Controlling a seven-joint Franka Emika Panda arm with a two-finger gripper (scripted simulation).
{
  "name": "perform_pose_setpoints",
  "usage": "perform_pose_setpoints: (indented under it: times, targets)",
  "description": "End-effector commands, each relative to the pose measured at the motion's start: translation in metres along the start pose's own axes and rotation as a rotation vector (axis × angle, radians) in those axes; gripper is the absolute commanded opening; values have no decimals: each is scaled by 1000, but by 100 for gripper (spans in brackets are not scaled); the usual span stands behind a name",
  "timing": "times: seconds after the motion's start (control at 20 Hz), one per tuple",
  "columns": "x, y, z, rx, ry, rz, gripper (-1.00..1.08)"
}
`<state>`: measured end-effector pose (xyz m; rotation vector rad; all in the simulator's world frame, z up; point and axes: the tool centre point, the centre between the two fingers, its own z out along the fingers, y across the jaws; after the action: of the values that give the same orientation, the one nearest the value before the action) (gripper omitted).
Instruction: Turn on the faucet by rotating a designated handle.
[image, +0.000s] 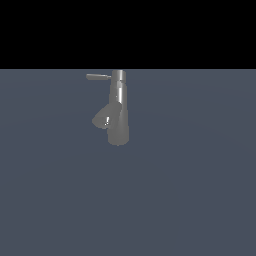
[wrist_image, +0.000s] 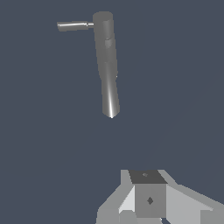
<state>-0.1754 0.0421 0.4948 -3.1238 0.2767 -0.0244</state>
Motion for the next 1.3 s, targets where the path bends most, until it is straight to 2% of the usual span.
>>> perform_pose_setpoints:
  times: [0.0,0.6,1.25]
  targets:
    - [15,-6,0,3,-4,56,-100]
    - [94,-35,14,13,-24,341,-100]
    - [175,-69,54,12,-47,653,-100]
